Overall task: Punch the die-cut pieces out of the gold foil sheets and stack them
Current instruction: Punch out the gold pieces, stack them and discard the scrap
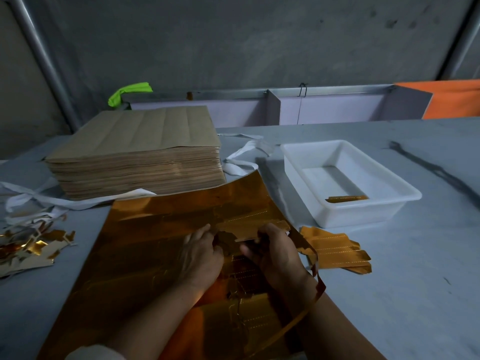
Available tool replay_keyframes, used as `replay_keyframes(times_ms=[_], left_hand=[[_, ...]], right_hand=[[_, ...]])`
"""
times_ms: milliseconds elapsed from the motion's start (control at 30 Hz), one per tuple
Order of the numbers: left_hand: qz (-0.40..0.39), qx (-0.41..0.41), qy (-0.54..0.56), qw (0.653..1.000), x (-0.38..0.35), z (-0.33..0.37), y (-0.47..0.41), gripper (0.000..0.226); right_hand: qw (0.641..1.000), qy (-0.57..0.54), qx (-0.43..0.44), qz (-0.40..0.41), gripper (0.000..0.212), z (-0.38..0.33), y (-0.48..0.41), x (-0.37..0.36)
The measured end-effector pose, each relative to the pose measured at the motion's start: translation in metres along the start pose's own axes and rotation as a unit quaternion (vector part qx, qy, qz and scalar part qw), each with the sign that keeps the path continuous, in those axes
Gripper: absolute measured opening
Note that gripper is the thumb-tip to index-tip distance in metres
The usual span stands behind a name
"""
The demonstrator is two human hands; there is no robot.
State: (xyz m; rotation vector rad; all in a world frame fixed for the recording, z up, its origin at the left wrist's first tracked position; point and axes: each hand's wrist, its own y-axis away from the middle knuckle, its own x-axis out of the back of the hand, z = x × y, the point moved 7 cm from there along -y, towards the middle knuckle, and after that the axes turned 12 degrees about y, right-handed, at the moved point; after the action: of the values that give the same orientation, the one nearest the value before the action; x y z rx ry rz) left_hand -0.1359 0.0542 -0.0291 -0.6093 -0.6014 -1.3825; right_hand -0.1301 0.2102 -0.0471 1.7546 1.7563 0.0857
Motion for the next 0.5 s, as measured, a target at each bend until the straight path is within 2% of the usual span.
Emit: replay_keyframes(times_ms=[67,133,200,333,400,500], left_hand=[[0.056,0.004,0.101,0.993,0.009,0.002,0.002,0.032],[0.099,0.016,0.23,0.968,0.018,0.007,0.006,0.026],[0.082,0.046,0.318,0.943,0.019,0.012,0.007,0.029],[-0.012,0.129,0.393,0.91,0.004,0.016,0.006,0.03],[-0.023,0.166,0.433,0.886,-0.002,0.017,0.005,0.039],[0.002,0.195,0.479,0.856,-0.006,0.018,0.003,0.055]], right_hand=[[1.0,-0.005,-0.001,-0.003,0.015,0.001,0.0,0.0],[1.0,-0.008,-0.006,-0.006,0.02,0.003,0.0,0.0],[1.0,-0.005,-0.002,-0.007,0.023,0.003,-0.002,-0.001],[0.999,0.019,0.03,-0.022,0.022,0.002,-0.003,-0.002],[0.999,0.029,0.034,-0.028,0.021,0.002,-0.003,-0.003],[0.998,0.044,0.044,-0.027,0.024,0.001,-0.005,-0.002]])
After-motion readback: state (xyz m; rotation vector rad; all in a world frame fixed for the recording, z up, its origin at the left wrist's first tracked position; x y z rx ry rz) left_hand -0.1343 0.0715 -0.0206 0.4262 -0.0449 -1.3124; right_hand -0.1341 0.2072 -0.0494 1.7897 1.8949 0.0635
